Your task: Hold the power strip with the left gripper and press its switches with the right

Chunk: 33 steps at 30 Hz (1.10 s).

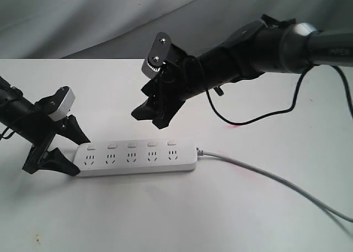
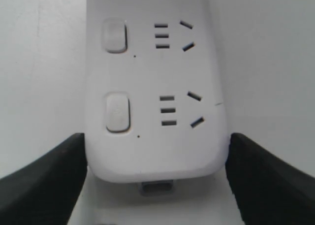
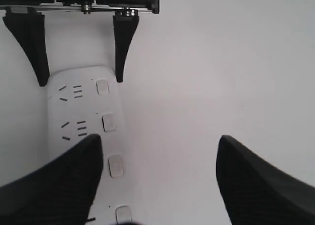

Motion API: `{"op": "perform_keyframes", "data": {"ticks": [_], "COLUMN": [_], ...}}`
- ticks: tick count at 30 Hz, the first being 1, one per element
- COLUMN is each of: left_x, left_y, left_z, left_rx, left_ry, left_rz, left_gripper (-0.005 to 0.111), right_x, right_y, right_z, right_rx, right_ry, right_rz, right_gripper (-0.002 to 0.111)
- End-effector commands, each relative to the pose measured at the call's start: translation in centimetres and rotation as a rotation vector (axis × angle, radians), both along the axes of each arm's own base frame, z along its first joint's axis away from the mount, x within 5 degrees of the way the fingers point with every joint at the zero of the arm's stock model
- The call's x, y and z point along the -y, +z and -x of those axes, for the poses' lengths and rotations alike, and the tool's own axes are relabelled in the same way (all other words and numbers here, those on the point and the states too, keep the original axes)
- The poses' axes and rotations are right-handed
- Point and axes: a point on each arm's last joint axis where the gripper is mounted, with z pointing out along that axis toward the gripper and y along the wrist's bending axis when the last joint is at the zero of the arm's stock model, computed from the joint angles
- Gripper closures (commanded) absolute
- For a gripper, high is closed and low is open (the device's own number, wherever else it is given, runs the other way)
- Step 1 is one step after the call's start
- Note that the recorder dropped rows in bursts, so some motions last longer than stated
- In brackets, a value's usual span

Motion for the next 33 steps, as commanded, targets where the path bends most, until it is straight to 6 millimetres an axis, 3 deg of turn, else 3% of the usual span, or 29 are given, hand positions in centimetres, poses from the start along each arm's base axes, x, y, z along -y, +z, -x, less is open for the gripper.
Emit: {"op": "perform_keyframes", "data": {"ticks": [1, 9, 17, 21, 33], "left_x": [0.1, 0.1, 0.1, 0.1, 0.1], "left_y": [0.2, 0.2, 0.2, 0.2, 0.2], "left_z": [-0.1, -0.1, -0.1, -0.1, -0.1], "left_rx": [0.008, 0.008, 0.008, 0.008, 0.008], "left_ry": [-0.007, -0.007, -0.007, -0.007, -0.007], "left_rz": [0.004, 0.004, 0.004, 0.004, 0.004], "left_gripper": [0.070, 0.070, 0.070, 0.070, 0.070], "right_x": [-2.4, -6.4, -9.7, -10.7, -11.7], "right_y": [-1.1, -2.7, -4.0, -5.5, -6.6], "right_z": [-0.5, -1.9, -1.7, -1.7, -1.7], "right_rx": [-0.002, -0.065, -0.063, -0.031, 0.012], "right_ry": [0.067, 0.186, 0.240, 0.202, 0.140], "right_rz": [-0.021, 0.012, 0.035, 0.050, 0.047], "right_gripper": [0.046, 0.046, 0.046, 0.046, 0.046]}}
